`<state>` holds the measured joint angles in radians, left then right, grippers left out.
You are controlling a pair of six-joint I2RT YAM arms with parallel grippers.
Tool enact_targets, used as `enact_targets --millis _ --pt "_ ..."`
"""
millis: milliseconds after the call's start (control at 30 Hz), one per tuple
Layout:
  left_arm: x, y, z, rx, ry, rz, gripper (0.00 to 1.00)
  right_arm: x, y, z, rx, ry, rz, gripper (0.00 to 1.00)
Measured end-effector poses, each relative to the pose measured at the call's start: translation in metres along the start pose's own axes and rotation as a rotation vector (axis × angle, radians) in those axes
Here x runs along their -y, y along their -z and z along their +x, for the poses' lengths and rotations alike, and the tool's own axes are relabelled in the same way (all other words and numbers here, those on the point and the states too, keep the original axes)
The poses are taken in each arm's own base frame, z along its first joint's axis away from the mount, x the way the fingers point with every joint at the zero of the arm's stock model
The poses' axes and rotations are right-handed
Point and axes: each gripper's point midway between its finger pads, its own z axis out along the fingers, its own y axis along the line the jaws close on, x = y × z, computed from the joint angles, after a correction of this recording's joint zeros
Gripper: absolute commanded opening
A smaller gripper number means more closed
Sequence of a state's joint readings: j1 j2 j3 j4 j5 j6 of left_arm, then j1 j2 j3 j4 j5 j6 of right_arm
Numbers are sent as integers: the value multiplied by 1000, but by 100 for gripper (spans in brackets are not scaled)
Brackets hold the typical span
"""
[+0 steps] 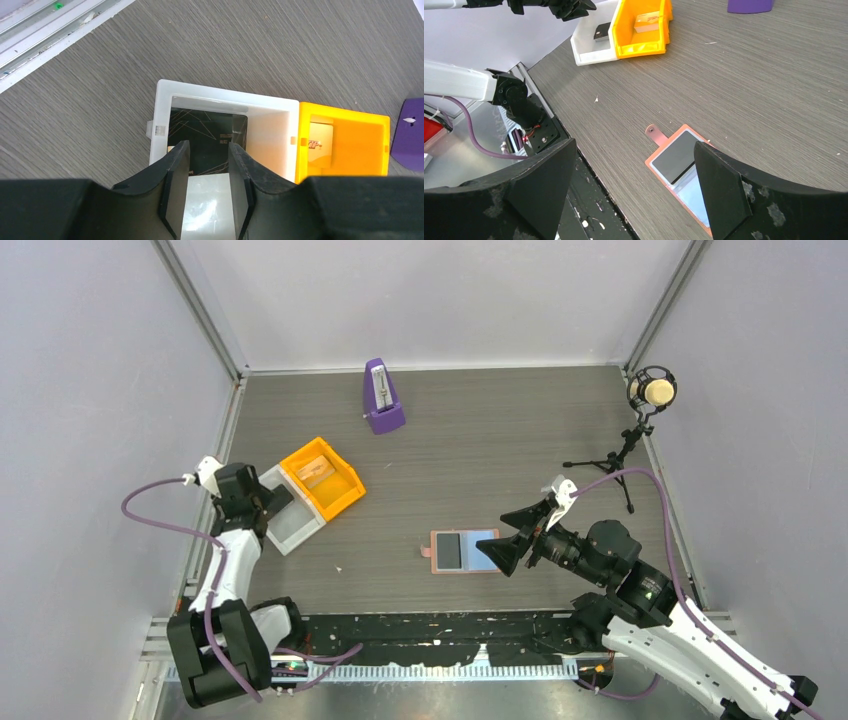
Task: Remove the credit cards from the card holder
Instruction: Place the credit card in the storage box, then remove the credit card from the card holder.
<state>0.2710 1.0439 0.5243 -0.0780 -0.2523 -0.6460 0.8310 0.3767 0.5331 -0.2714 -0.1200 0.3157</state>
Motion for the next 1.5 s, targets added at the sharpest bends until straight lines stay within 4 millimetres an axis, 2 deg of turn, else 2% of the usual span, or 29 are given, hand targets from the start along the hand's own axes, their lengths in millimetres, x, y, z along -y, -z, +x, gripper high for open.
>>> enact_targets --millis 200,400,567,800,900,1067,1133,1200,1300,1433,1500 --pt "9 14 -17 17 23 19 48 3 0 1 -2 5 15 95" --pt "27 37 -35 18 39 89 51 10 -1 6 -24 -8 53 95" --pt "52 58 -26 -81 11 232 51 25 -8 22 -101 -61 147 100" --pt "83 100 19 -302 -52 501 51 49 -16 50 -202 -177 304 83" --pt "92 127 35 -360 -102 606 51 56 -20 61 -226 -229 352 69" --pt "107 179 63 -419 -205 794 49 61 -31 93 -284 -307 366 42" --pt "108 195 83 -459 -244 857 47 60 -35 108 -313 -331 353 37" --pt "106 207 103 -507 -257 901 45 61 -39 121 -338 -347 347 35" --pt "99 213 139 -590 -245 928 42 63 -44 134 -360 -355 340 35" --pt "88 212 184 -702 -230 915 42 59 -56 136 -354 -356 298 34" --pt "86 214 200 -744 -245 907 42 57 -62 135 -343 -357 273 34"
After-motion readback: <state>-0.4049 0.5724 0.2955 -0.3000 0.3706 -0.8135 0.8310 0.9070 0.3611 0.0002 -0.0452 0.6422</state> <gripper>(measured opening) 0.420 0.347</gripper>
